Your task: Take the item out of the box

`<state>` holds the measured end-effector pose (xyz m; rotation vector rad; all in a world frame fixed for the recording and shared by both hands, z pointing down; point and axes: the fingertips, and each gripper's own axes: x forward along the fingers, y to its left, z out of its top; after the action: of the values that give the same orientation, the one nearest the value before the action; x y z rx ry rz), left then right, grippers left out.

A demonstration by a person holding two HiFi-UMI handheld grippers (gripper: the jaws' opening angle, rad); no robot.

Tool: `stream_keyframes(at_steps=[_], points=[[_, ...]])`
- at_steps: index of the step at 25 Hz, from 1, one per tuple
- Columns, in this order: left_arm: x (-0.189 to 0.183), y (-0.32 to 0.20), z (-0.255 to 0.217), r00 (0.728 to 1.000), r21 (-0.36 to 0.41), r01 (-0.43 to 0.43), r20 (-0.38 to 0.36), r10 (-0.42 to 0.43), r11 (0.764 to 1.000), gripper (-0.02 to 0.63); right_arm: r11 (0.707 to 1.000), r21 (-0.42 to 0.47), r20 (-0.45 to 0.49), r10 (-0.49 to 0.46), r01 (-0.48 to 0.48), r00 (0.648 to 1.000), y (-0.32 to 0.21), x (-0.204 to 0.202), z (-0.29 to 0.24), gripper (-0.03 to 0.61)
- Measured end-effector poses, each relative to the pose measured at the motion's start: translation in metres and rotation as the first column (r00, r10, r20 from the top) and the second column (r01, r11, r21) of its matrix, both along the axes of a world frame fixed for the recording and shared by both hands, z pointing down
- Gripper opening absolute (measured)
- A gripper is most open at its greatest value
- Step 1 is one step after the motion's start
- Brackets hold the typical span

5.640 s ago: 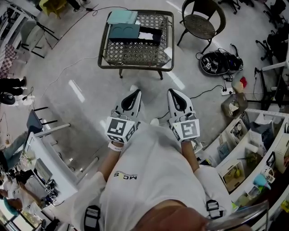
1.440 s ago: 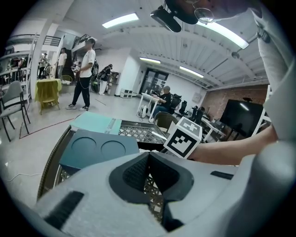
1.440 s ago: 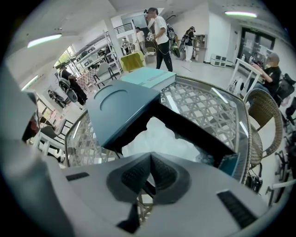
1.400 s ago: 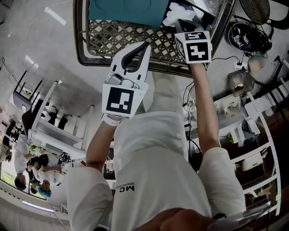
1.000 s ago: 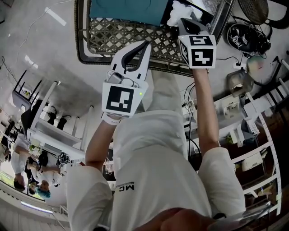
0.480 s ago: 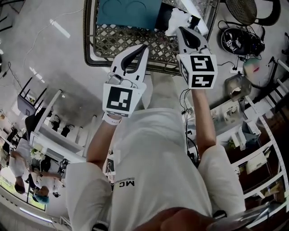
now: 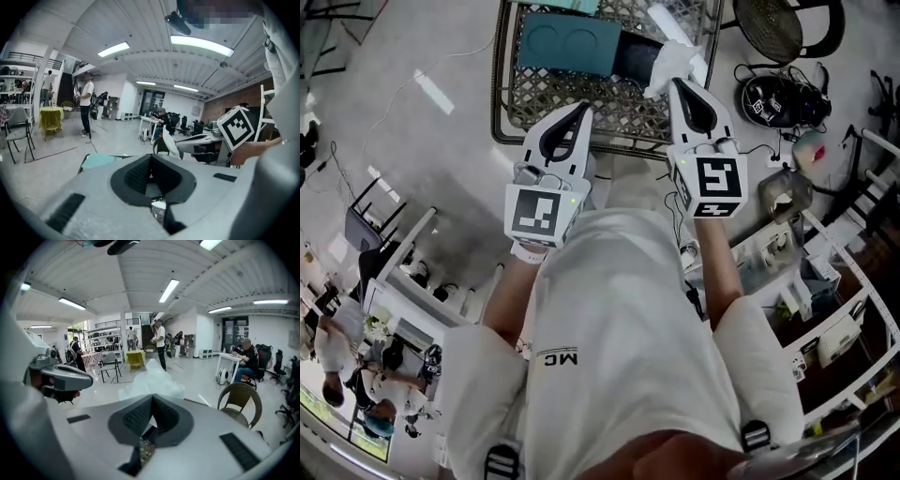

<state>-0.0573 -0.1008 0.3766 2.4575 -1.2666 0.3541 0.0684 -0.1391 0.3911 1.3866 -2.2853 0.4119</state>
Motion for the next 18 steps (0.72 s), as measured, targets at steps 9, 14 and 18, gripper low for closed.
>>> stream_keyframes(at_steps=[9,14,18], points=[[-0.007,0.026,-0.073,0.999,0.118,0.047,-0.032,-0.044,0.992,0.017,0.981,0.181,0.062,0.055,-0.065,0.997,0.038,0.018,-0.086,0.013],[-0.016,0.029,-0.100,0.997,0.170,0.078,-0.035,-0.073,0.982,0.017,0.954,0.290,0.090,0.054,-0.078,0.994,0.053,0.028,-0.121,0.013],[-0.020,0.031,-0.114,0.995,0.199,0.102,-0.042,-0.096,0.975,0.017,0.936,0.343,0.089,0.048,-0.076,0.995,0.063,0.035,-0.131,0.012]])
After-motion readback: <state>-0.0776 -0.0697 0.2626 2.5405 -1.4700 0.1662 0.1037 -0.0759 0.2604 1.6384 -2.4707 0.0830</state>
